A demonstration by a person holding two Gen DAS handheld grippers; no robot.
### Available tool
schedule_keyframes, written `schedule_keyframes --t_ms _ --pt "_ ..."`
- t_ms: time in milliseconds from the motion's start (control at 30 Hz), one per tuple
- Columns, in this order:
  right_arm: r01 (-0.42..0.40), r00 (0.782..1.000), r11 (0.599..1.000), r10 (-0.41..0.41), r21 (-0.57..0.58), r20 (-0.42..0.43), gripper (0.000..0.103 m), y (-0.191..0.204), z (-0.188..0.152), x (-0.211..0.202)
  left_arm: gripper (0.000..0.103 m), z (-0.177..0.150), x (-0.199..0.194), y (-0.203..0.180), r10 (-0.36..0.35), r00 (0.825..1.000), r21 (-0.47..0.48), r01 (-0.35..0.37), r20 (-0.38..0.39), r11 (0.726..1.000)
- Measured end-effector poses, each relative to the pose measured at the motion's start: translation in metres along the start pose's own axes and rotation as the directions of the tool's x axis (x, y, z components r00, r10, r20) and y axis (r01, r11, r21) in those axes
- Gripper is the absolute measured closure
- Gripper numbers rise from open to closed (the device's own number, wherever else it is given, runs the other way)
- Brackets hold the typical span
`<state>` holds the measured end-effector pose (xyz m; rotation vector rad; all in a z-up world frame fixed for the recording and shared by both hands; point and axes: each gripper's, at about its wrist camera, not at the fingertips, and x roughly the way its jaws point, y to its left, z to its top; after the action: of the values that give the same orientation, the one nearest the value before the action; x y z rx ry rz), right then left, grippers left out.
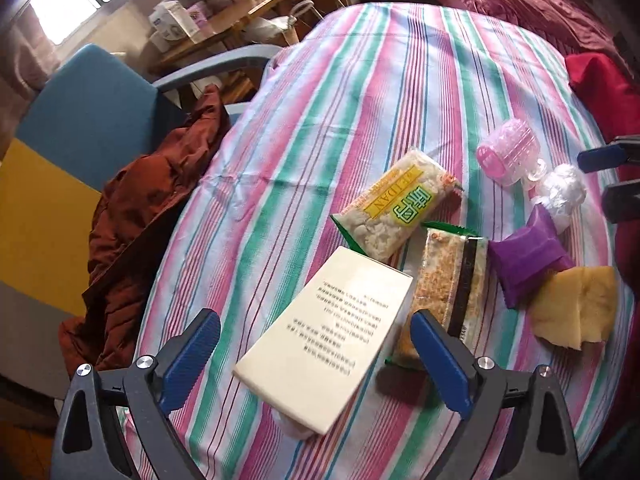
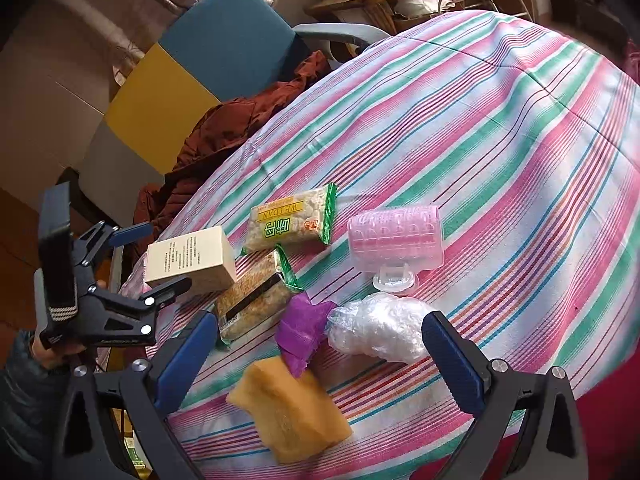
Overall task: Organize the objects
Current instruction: 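Grasp the white printed box with the left tool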
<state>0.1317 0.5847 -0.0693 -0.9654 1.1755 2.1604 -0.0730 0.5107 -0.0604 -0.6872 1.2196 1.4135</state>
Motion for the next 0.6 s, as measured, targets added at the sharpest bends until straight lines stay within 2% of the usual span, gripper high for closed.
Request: schedule_keyframes --t_ms 33,67,100,133,167,233,300,467,600 --pt "0.002 1.0 1.0 -0.002 0.003 -0.002 0.0 -0.001 0.0 0.001 0.023 0.0 0.007 -0.002 -0.009 1.0 0.004 0.009 -0.026 1.0" --pt "0.003 1.0 1.0 -0.003 0.009 0.0 0.0 -0.002 0.001 0.0 0.032 -0.002 0.009 -0.004 -0.018 0.999 -0.002 0.017 -0.032 1.0" --pt "0.004 1.0 1.0 -0.004 0.017 0.004 0.0 -0.004 0.001 0.0 0.044 -0.005 0.011 -0.007 -0.036 0.999 -0.022 0.036 -0.034 0.999" --pt "0.005 1.0 1.0 -0.005 0.029 0.012 0.0 -0.006 0.002 -0.001 0.05 -0.008 0.01 -0.007 -0.048 0.998 -0.038 0.047 -0.027 0.998" --pt "0.004 1.0 0.999 -0.005 0.048 0.024 0.0 -0.01 0.003 -0.003 0.051 -0.011 0.005 -0.01 -0.044 0.999 -0.05 0.044 0.0 0.998" --pt "-0.008 0.999 0.996 0.005 0.086 0.04 0.0 -0.017 0.005 -0.007 0.052 -0.02 -0.005 -0.016 0.011 0.999 -0.079 -0.008 0.036 0.997" --pt "-0.015 0.998 0.992 0.009 0.125 0.054 0.0 -0.024 0.006 -0.009 0.052 -0.034 -0.021 -0.015 0.008 0.997 -0.184 0.007 0.079 0.983" --pt "0.006 0.998 0.98 -0.02 0.199 0.064 0.0 -0.039 0.009 -0.01 0.052 -0.077 -0.066 -0.022 0.001 0.981 -0.404 0.079 0.193 0.911" --pt "0.089 0.996 0.985 -0.089 0.15 -0.009 0.0 -0.032 0.008 0.007 0.051 -0.11 -0.088 -0.043 0.0 0.97 -0.508 0.129 0.245 0.852"
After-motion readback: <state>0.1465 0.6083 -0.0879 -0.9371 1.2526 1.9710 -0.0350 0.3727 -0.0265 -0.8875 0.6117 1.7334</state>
